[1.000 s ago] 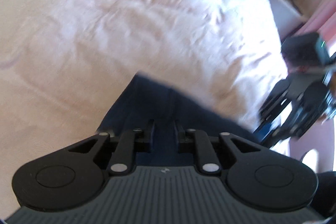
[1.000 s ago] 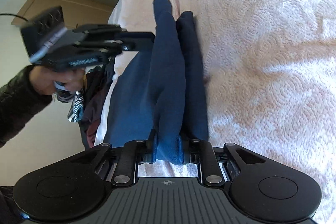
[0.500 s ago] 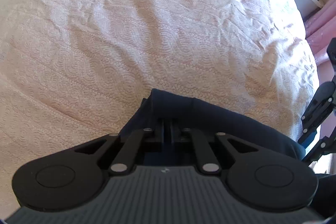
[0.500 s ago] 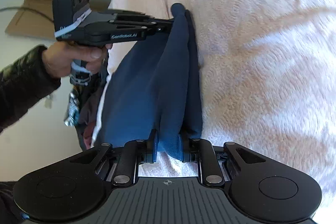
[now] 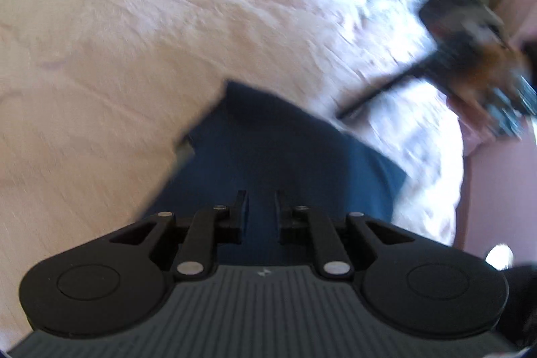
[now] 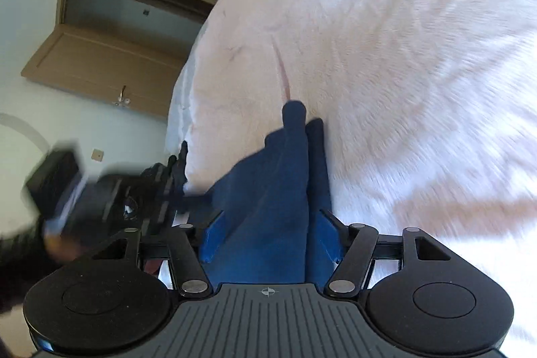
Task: Fold clothes
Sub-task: 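Lower the folded vest onto the bed and open both grippers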
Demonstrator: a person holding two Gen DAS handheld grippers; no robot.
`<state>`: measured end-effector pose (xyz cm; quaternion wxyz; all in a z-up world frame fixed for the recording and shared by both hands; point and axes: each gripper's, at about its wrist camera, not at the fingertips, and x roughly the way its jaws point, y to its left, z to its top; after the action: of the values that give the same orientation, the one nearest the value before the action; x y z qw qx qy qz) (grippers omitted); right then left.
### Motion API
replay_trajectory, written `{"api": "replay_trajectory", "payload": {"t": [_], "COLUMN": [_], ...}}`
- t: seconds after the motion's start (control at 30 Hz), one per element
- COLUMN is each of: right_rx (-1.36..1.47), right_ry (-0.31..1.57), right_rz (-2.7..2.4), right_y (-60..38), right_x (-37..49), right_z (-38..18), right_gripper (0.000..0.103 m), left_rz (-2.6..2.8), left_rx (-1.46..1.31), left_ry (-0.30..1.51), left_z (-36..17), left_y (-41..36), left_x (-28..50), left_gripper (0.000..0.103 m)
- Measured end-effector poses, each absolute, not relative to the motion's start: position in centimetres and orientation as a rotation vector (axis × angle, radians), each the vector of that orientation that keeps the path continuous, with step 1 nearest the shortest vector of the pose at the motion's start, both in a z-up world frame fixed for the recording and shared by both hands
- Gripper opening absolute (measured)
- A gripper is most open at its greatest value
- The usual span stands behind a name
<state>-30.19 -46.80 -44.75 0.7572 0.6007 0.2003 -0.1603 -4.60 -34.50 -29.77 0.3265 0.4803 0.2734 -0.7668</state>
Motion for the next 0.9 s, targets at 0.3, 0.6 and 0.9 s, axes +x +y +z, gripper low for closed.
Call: {"api": "replay_trajectory", "payload": {"t": [0.3, 0.6, 0.9], "right_rx": [1.392, 1.086, 0.760], "right_ry": [0.495, 0.483, 0.786], "right_rz": [-0.361, -0.409, -0.254], "right_y": [-50.9, -42.9, -36.4], "right_x": [-25.9, -30.3, -25.6], "right_z": [-48.5, -39.6, -42.0], "right_gripper": [0.019, 0.034, 0.033], "left_rz": [-1.890, -1.843, -1.588], "left_rx": [1.172, 1.065, 1.146], "left_ry": [0.765, 0.739, 0.718], "left_z": [-31.5, -27.2, -33.1], "left_y": [-31.2, -26.0, -23.4], "left_x": [-2.3, 2.2, 6.2], "left_gripper": [0.012, 0.016, 0.023]}}
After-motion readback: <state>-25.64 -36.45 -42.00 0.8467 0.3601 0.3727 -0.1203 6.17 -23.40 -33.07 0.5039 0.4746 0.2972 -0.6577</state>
